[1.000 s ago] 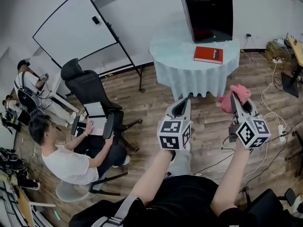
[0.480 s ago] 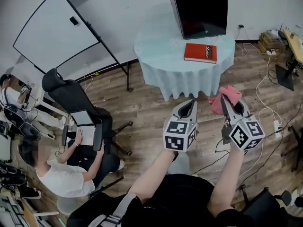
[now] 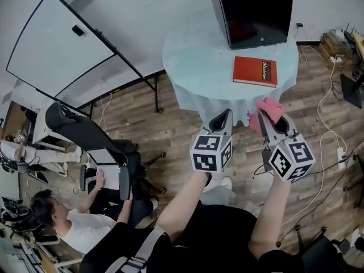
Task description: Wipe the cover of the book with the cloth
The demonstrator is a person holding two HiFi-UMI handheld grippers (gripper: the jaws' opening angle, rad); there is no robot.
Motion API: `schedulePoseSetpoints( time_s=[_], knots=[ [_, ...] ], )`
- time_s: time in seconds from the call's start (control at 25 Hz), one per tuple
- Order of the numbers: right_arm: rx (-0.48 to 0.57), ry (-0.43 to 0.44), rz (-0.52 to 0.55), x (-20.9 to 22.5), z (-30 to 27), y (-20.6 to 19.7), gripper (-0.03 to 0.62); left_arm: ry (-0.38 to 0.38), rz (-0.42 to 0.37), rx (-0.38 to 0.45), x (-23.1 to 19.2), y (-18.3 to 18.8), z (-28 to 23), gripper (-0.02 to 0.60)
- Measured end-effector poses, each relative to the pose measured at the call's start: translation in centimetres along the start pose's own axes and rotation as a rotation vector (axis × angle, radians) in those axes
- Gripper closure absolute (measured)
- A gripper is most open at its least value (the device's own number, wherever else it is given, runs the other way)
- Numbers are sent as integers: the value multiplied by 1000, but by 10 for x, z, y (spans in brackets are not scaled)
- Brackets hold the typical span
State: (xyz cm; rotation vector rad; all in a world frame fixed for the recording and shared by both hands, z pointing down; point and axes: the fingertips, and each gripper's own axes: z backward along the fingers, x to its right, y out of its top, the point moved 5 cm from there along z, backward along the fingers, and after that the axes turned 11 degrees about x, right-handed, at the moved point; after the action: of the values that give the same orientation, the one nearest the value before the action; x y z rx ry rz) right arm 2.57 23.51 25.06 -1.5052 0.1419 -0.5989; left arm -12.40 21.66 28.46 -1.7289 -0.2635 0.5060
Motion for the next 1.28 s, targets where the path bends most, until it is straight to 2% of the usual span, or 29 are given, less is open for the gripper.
schedulePoseSetpoints(
  time_s=[0.12,0.4,0.56,0.64,0.88,1.08,1.28],
  knots=[
    [-25,30,1,1,-25,1,502,16,27,15,-24,16,-21,568],
    [-41,-54,-21,55,-53,4,502,-15,82,-24,-29,-1,-64,568],
    [-56,3,-22,78,-84,2,502,21,122,-27,-41,-1,-102,568],
    [-38,33,-11,97,-103,16,502,38,114,-7,-42,9,-129,568],
    [-20,53,7,160,-143,56,502,22,124,74,-20,43,-198,568],
    [-102,68,-8,196,-162,35,502,44,173,36,-15,23,-232,568],
    [-119,89,-95,213,-181,13,502,102,162,-37,-33,6,-248,568]
  ],
)
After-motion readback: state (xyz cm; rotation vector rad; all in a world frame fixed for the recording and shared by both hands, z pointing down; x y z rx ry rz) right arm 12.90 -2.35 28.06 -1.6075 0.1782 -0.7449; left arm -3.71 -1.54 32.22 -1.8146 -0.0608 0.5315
